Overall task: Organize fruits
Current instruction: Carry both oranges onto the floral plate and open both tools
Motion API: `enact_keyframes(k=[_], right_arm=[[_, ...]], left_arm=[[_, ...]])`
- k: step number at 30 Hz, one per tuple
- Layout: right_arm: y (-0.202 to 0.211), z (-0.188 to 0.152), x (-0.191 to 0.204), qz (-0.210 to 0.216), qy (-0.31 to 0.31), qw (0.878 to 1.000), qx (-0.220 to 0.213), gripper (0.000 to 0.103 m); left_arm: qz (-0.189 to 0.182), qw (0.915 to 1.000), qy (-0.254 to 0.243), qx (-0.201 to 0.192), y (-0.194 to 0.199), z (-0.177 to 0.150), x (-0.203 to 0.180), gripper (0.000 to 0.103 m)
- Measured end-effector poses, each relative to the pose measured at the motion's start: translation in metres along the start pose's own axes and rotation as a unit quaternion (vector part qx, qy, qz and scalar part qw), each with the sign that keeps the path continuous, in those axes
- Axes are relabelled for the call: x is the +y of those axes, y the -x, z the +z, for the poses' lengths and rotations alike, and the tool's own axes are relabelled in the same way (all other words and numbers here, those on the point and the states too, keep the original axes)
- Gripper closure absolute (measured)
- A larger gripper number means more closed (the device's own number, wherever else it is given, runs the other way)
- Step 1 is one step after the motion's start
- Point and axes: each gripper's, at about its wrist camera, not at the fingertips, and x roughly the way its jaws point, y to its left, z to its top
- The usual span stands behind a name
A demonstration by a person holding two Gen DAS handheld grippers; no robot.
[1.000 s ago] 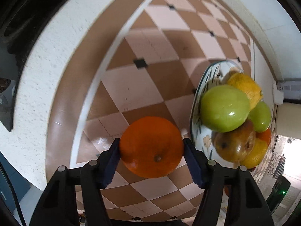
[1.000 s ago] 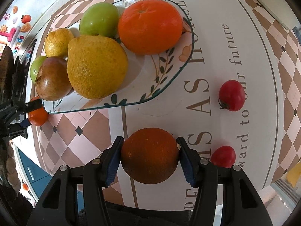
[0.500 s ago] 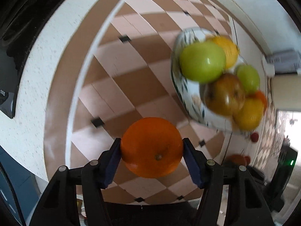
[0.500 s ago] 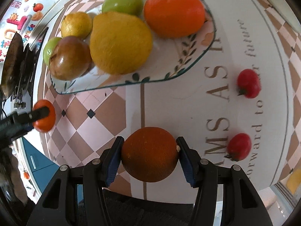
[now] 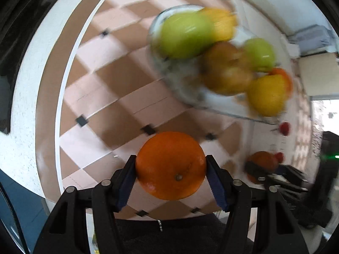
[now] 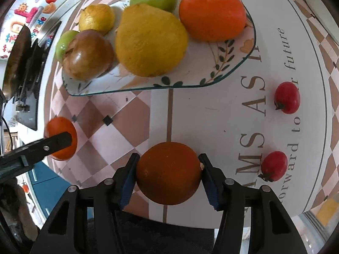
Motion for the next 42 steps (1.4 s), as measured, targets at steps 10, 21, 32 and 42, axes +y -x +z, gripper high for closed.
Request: enact_keyframes(k=[10,21,32,42], right_arm=[[0.091,0.047,-0.027,0.045,-0.025,0.993,-0.109,0.044],[0.103,0.150,-0.056,0.034,-0.019,0.991,-0.125,0.044],[0.055,0.199,-0.056,0.057,0.005,0.997,-0.057,0.044],[0.040,0.211,-0.052,0.062,0.035,0.997,-0.013,0.041]], left_arm=[[-0.049,0.9965,-0.050,-0.046,0.063,0.095,-0.078,0.042],[0.011,0.9988,-0.034,0.033,-0.002,0.150,-0.091,0.042],[-0.010,0.9993,0.017,0.031,-0.004,0.156,-0.087,0.015],[0.034,0.9978,0.029,-0.049,0.030,0.155,-0.079,0.015]])
